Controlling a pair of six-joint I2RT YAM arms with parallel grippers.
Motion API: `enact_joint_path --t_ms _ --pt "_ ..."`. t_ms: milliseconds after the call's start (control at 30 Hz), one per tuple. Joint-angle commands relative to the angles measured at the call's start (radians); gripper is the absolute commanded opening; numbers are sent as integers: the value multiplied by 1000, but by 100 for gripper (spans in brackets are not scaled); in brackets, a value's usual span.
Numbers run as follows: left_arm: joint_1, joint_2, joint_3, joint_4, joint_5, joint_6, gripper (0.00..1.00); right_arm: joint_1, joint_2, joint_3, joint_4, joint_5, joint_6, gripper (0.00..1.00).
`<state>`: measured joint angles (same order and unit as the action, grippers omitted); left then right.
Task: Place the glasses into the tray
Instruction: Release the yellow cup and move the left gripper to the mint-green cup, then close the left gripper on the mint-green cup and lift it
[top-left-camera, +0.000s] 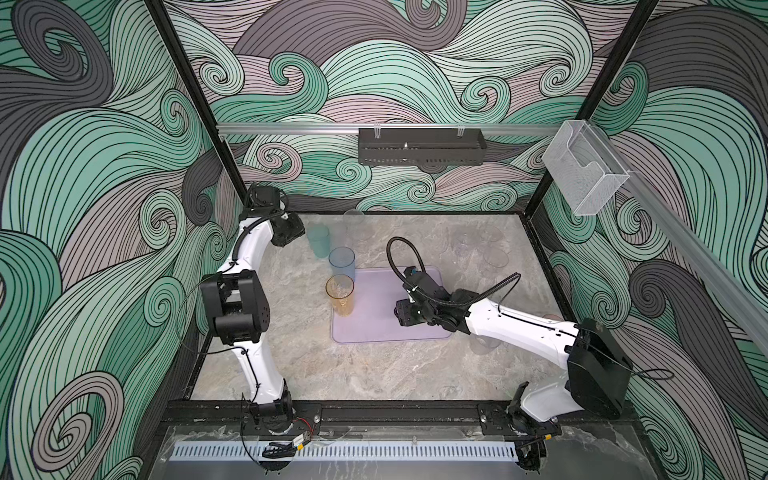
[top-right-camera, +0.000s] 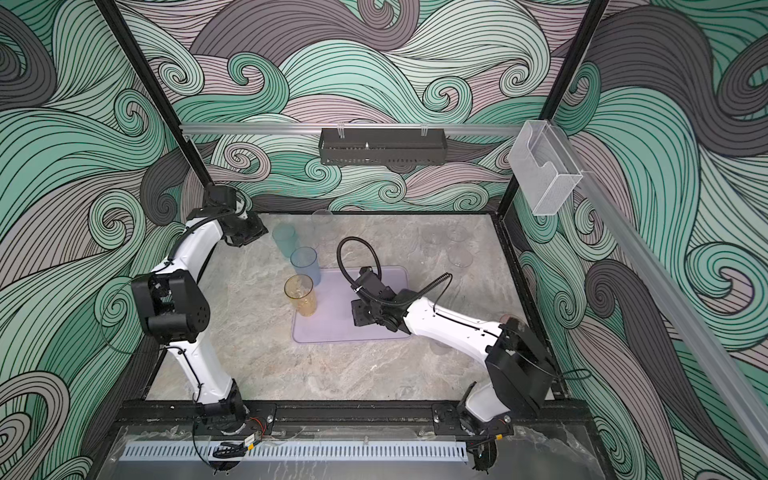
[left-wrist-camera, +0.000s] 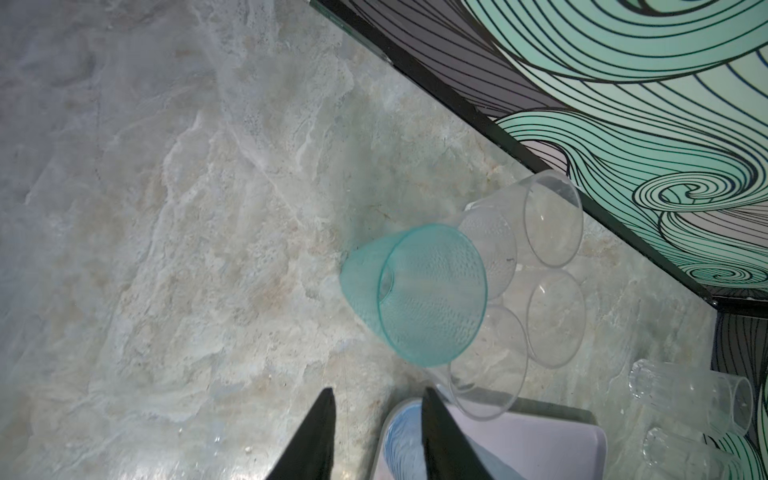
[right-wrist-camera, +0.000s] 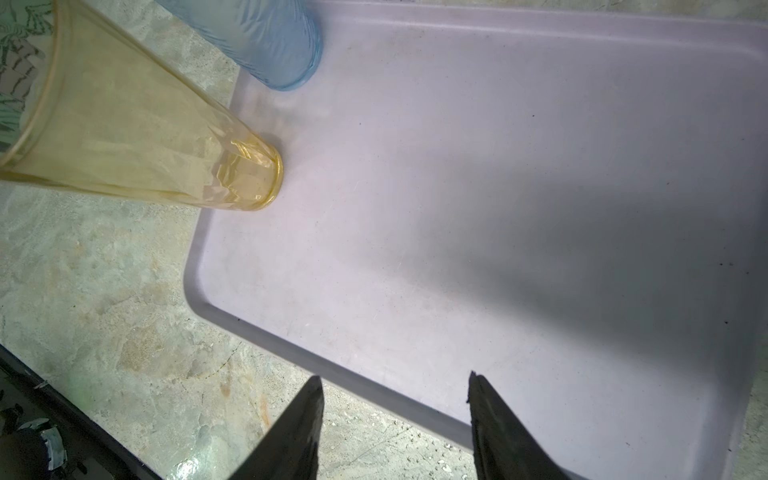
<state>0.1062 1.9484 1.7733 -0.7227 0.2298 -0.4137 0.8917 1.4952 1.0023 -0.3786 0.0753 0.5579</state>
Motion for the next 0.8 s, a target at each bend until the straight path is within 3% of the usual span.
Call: enact_joint_path --t_ms 0,467,633,767 --pt "-9 54 74 -65 9 46 38 -6 -3 -21 -5 9 19 57" --pt "-48 221 163 -67 -57 99 36 -4 40 -25 -10 -17 25 56" --pt "-50 256 176 -67 -85 80 31 -4 41 -36 -4 -20 30 56" --pt "-51 262 175 -63 -91 66 20 -4 47 -39 0 -20 30 56"
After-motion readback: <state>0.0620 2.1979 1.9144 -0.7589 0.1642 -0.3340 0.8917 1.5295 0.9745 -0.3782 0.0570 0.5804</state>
